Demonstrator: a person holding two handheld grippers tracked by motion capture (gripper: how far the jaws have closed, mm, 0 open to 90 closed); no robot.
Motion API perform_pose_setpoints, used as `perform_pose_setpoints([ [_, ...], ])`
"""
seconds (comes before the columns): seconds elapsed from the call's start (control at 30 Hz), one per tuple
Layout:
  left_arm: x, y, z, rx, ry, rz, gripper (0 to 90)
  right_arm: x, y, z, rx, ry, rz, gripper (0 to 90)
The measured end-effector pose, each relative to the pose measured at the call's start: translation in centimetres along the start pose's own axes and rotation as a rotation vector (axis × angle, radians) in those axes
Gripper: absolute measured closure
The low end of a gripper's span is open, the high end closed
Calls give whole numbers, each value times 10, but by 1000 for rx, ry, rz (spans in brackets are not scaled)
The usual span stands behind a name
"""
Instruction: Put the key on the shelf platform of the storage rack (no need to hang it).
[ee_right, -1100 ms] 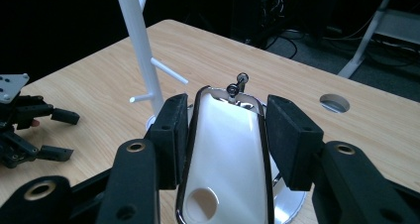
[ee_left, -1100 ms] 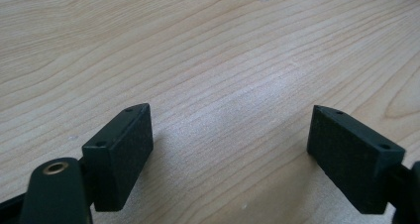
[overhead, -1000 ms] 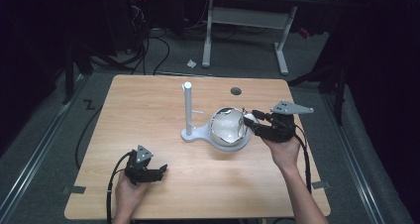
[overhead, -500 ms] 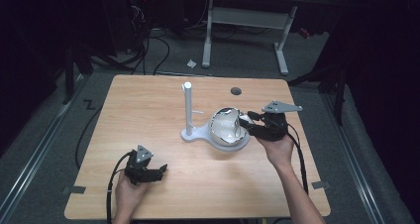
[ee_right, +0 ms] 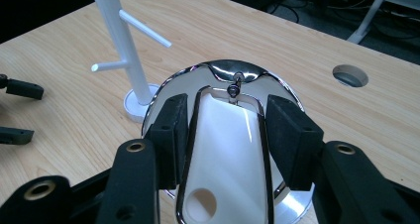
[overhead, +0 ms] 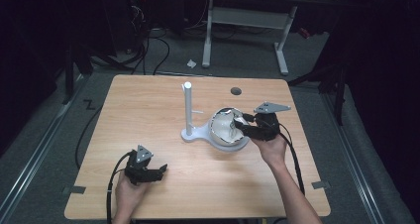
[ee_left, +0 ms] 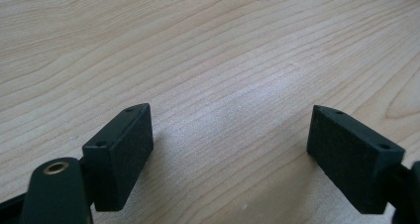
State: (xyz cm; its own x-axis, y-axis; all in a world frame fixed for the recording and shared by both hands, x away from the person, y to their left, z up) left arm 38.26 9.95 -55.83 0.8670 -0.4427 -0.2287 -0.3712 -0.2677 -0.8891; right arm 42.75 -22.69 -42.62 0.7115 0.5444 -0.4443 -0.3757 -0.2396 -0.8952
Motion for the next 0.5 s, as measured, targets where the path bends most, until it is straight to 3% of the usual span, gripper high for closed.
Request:
perform_pose_setpoints([
  [0.5,0,0,0,-1,-1,-1,185,22,5,8,-4,-35,10,531],
])
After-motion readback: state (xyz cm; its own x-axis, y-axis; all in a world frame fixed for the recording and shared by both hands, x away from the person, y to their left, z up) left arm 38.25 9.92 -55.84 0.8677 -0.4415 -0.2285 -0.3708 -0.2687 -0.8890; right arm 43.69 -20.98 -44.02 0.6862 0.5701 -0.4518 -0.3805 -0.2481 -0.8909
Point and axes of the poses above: each handheld gripper's, and its own axes: x roughly forward along the jaws, y roughly out of its underside, z roughly to its left, the point moved 3 cm from there along x, roughly forward along the jaws, and after that the axes turned 8 degrees about -z, right-handed, at the moved point
